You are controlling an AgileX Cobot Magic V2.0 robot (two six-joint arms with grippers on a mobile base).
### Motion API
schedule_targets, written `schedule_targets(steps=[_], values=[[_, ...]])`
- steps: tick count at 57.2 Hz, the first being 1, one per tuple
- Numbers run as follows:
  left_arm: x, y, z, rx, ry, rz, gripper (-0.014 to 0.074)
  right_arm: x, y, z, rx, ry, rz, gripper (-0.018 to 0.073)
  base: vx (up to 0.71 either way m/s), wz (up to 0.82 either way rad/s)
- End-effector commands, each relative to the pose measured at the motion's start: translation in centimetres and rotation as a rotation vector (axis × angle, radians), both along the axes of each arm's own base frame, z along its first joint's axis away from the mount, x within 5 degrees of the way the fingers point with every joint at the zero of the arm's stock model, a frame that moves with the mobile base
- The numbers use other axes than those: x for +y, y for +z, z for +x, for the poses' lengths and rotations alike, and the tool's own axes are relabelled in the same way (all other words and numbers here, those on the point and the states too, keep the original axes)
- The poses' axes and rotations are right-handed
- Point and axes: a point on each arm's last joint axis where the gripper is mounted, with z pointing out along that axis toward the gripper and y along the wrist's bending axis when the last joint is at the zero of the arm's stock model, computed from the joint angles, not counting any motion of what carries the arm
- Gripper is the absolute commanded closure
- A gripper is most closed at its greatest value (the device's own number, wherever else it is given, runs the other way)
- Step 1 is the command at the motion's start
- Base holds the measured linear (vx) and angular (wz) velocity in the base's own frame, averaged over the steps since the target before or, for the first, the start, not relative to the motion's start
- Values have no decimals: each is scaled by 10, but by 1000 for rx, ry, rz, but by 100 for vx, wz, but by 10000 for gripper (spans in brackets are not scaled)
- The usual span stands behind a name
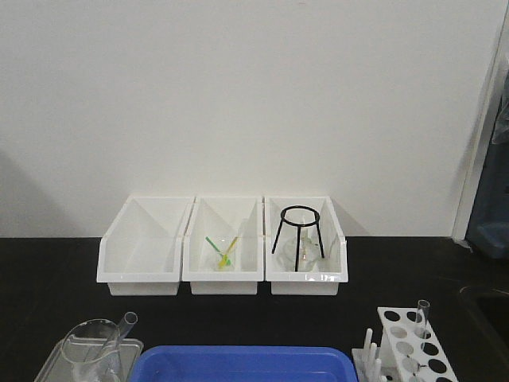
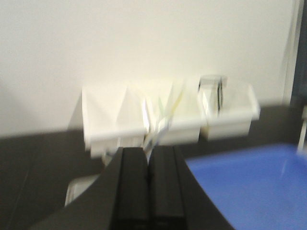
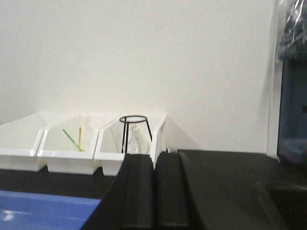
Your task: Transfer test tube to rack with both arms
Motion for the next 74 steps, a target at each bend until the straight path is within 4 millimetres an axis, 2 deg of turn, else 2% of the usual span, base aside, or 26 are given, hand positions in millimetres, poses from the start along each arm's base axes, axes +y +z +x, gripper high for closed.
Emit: schedule_targets(steps=[1,7,12,17,21,28,37,42,49,57,68,74], values=[[4,53,-15,-258,-24,-168,601,-1,44,-11,-216,-6,-3,570,0,0],[7,107,-30,-325,-21,-149,601,-4,101,-28,-307,-32,-65,570,0,0],[7,153,-29,-364,2,-80,601,-5,148,-30,-333,-59,-128,570,0,0],[1,189,-5,-325,7,-52,601,-2,184,-11,-290,-62,-152,570,0,0],[-5,201,20,-276,10,-27,601,1,199,9,-256,-58,-159,570,0,0],[-15,206,66,-178,8,-6,601,8,205,48,-177,-46,-169,570,0,1],[-23,193,100,-86,9,32,598,13,196,77,-107,-35,-179,568,0,0],[-25,189,109,-65,8,38,582,14,194,84,-103,-31,-173,557,0,0],[-25,189,110,-63,8,38,522,14,194,85,-94,-18,-89,503,0,0],[-26,189,110,-71,9,77,367,14,194,85,-90,-19,-92,366,0,0],[-26,189,110,-81,11,113,69,14,194,85,-97,-22,-108,52,0,0],[-26,189,110,-81,11,113,-20,14,194,85,-90,-24,-121,-64,0,0]])
